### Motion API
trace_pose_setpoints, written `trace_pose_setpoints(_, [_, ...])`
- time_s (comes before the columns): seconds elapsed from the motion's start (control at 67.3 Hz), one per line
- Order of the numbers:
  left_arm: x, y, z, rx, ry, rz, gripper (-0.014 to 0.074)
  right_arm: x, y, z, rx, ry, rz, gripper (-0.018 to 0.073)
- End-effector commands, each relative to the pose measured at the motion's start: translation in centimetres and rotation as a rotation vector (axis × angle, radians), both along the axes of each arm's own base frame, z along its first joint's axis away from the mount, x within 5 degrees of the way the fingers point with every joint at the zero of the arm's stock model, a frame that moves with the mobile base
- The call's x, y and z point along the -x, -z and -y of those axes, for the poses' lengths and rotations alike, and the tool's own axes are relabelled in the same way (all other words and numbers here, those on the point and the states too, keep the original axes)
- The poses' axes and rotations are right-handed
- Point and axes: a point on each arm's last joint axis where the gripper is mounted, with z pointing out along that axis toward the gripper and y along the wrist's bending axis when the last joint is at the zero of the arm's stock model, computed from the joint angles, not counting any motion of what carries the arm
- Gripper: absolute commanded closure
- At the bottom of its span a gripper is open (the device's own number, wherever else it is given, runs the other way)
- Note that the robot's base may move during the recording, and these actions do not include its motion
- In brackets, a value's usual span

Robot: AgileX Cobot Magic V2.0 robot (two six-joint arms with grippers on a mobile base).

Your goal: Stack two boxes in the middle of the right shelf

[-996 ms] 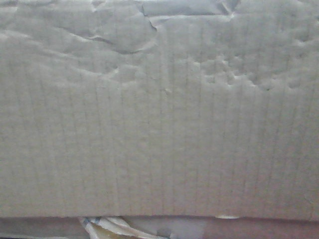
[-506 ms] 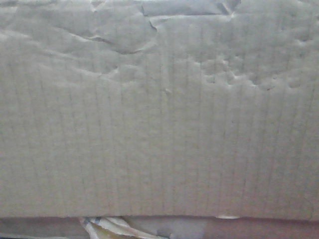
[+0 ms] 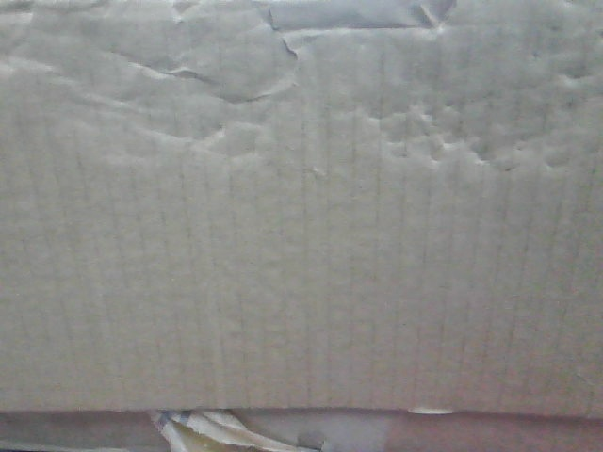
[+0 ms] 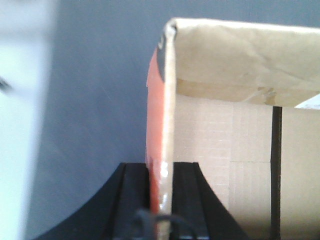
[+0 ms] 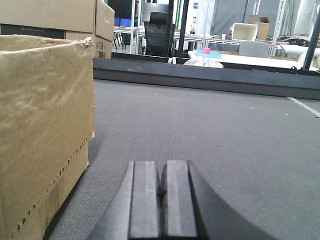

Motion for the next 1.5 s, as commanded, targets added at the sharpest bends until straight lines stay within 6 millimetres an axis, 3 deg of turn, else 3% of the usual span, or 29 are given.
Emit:
trace_pose_setpoints(0.0, [1.0,-4.0,0.5,0.018,-0.041,0.127,0.0707,0.0,-0.2,0.0,0.000,0.004,0.024,0.0722])
trace_pose_setpoints(0.149, [2.2,-8.8,2.2,0.036,-0.044,0.248,0.0707,0.0,-0.2,0.0,0.000,0.004,0.024,0.0722])
trace_pose_setpoints(0.327, [3.9,-13.5,5.8,0.061,-0.033,0.391,0.0707,0.0,-0.2,0.0,0.000,0.004,0.024,0.0722])
trace_pose_setpoints(0.431, [4.7,-15.3,8.4,0.085,-0.017,0.462,0.0707,0.0,-0.2,0.0,0.000,0.004,0.024,0.0722])
trace_pose_setpoints(0.55, [4.9,-15.6,11.8,0.182,0.001,0.478,0.0707,0.0,-0.2,0.0,0.000,0.004,0.024,0.0722])
trace_pose_setpoints(0.788, [3.1,-13.5,20.2,0.239,0.119,0.405,0.0707,0.0,-0.2,0.0,0.000,0.004,0.024,0.0722])
trace_pose_setpoints(1.011, [1.3,-9.2,25.4,0.244,0.170,0.259,0.0707,0.0,-0.2,0.0,0.000,0.004,0.024,0.0722])
trace_pose_setpoints(1.13, [0.9,-6.2,26.7,0.225,0.155,0.158,0.0707,0.0,-0.2,0.0,0.000,0.004,0.024,0.0722])
trace_pose_setpoints(1.487, [0.5,1.5,27.7,0.191,0.099,-0.104,0.0707,0.0,-0.2,0.0,0.000,0.004,0.024,0.0722])
